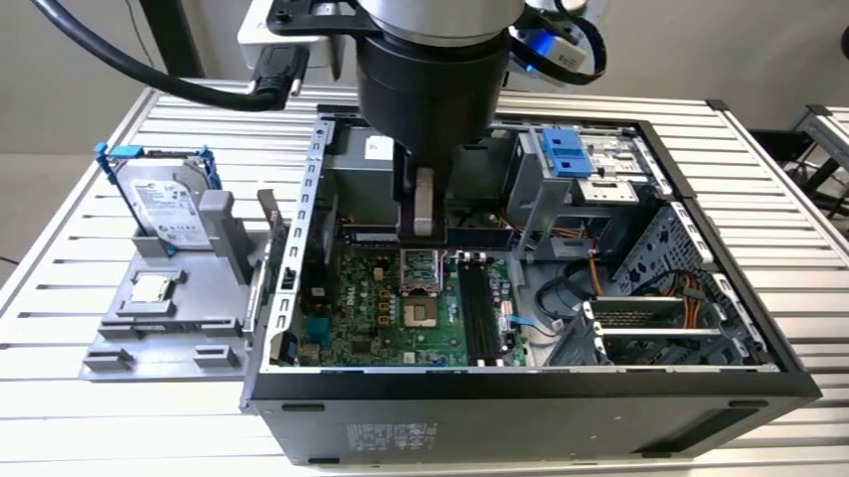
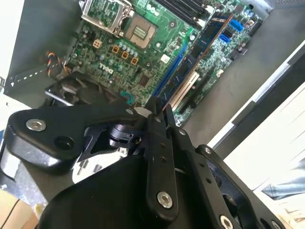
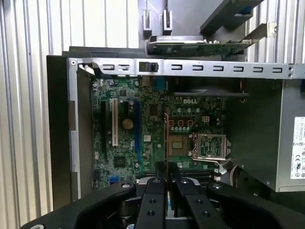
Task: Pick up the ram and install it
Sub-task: 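Pick up the ram and move it above insertion slot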
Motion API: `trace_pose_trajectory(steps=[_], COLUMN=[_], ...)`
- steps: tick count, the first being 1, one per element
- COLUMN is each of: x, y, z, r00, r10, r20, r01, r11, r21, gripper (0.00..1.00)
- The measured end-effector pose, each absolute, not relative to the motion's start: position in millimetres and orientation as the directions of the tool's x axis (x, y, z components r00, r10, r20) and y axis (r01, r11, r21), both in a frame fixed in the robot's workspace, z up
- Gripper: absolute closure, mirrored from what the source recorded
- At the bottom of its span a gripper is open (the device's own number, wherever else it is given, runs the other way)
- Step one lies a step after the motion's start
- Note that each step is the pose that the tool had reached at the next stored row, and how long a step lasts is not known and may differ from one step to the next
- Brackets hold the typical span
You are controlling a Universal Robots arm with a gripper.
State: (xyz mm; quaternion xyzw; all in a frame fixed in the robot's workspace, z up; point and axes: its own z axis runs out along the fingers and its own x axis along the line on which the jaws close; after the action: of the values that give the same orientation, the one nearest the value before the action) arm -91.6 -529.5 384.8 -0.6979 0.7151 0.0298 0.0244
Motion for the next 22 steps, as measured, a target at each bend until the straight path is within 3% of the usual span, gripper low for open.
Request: trace_pose_trajectory(steps=[22], x=[-46], y=[-523], z=[385], r00=[-0.075], r10=[-0.994], r20=[-0.076], r01=[-0.997], r11=[0.075], r21=[0.009], gripper=[1.00])
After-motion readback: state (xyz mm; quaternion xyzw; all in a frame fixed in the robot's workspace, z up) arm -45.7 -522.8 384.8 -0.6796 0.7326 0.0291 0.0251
